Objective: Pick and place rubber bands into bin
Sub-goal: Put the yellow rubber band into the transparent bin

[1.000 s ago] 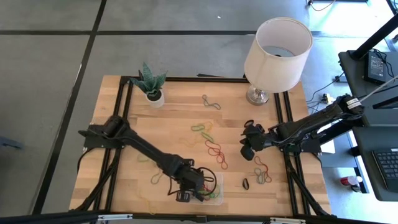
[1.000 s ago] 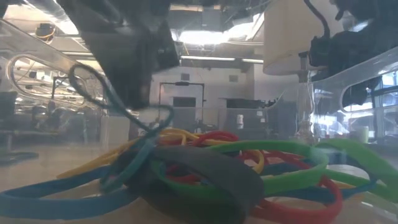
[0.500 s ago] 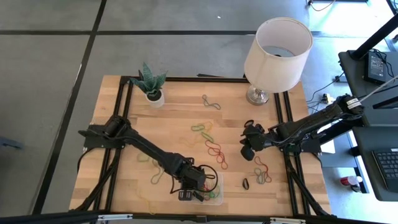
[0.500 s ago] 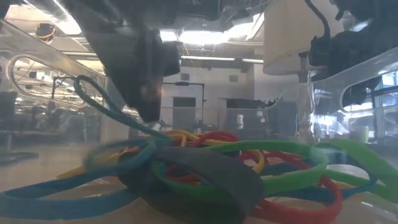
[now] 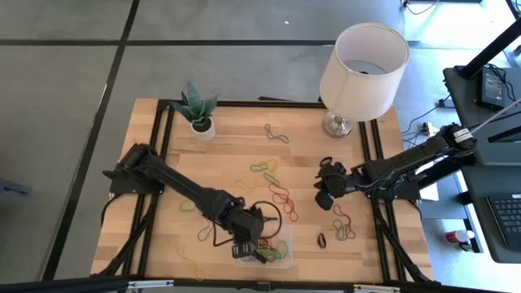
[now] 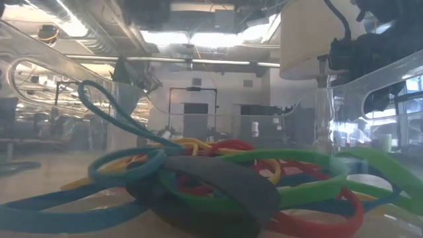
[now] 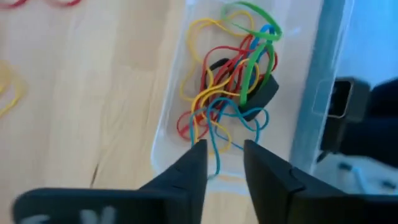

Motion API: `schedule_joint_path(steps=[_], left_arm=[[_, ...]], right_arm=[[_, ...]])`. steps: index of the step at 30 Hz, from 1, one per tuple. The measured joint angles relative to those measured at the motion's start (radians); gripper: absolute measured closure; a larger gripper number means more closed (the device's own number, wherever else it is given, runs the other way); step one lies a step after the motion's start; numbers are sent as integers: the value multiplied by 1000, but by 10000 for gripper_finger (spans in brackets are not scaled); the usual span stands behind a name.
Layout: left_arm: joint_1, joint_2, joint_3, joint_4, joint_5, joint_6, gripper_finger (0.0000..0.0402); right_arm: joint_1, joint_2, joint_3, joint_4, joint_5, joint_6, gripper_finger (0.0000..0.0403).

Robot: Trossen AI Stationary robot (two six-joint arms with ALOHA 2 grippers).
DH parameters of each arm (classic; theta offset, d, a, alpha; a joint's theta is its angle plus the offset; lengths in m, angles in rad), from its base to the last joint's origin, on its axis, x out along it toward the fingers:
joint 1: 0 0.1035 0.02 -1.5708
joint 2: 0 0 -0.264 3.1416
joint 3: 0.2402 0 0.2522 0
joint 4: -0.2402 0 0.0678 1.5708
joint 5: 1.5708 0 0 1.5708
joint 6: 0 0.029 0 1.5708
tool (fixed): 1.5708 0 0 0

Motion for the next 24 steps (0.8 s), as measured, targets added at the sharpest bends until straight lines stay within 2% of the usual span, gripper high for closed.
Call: schedule_joint_path(steps=[5,7,9,15,17,21,24], left_arm=[[-46,-54,-9,-118,-44,-98,380],[-80,-63,-21,-201,-51,-145,394],[-115,-68,-44,-253,-47,-197,398],[-228,-77,-142,-256,12,-393,400],[-262,-77,-172,-257,42,-510,400],[-335,-77,-220,-253,40,-769,398],[-393,-77,-238,-255,42,-783,392]], right_arm=[[0,0,0,0,0,4,395],[0,0,0,1,0,3,395],[0,0,0,2,0,7,395],[0,0,0,10,6,36,395],[0,0,0,10,8,61,395],[0,0,0,21,11,86,395],[0,0,0,32,11,89,395]])
